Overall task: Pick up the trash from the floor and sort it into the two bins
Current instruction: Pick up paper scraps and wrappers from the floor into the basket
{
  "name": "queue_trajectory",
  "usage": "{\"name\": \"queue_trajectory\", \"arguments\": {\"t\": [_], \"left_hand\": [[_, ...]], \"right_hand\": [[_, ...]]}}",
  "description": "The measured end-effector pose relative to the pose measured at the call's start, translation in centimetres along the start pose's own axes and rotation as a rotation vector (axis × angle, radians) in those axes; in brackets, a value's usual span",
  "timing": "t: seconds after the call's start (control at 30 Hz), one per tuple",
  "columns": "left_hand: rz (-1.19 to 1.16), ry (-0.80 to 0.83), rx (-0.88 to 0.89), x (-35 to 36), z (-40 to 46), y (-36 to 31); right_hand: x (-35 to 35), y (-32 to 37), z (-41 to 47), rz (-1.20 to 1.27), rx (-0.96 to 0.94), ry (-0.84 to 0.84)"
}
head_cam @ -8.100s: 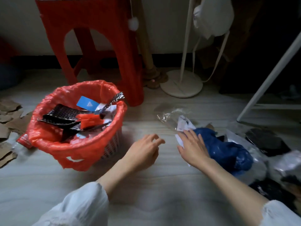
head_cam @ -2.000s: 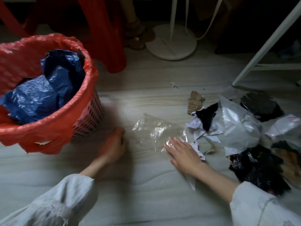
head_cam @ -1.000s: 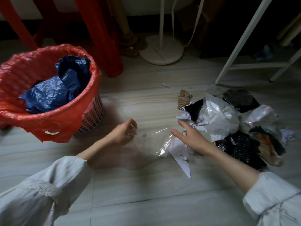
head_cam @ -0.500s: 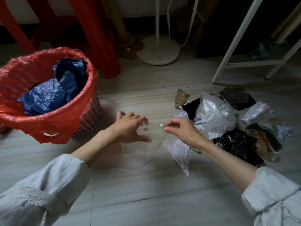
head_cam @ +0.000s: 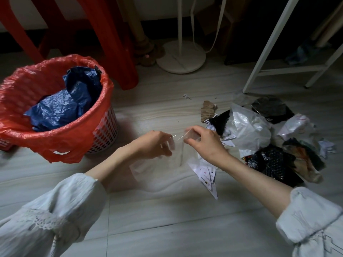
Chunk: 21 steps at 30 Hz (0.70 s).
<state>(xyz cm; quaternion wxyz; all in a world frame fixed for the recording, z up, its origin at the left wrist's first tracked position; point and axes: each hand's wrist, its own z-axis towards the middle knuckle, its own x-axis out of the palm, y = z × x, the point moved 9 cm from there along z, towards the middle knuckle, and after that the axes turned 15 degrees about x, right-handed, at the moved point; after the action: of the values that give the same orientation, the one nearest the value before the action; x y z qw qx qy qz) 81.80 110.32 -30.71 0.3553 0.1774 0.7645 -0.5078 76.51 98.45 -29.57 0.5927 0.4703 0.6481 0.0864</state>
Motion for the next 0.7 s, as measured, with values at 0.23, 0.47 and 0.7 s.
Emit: {"name": "queue_trajectory", "arguments": {"t": [0.23,0.47,0.7], "left_hand": [[-0.656,-0.474,-0.27,-2.6,-1.2,2.1],[-0.621,-0.25,-0.066,-2.5,-0.2,-1.1],[0.283,-0.557,-0.062,-6.7,-1.5,-0.6]], "right_hand": [[0.2,2.5,-2.4,-0.459,-0.354,-0.288],[2.3,0.4,-1.2,-0.117,0.012,0.12],[1.2,-0.4,-0.8,-0.029,0.044,0.044]]}}
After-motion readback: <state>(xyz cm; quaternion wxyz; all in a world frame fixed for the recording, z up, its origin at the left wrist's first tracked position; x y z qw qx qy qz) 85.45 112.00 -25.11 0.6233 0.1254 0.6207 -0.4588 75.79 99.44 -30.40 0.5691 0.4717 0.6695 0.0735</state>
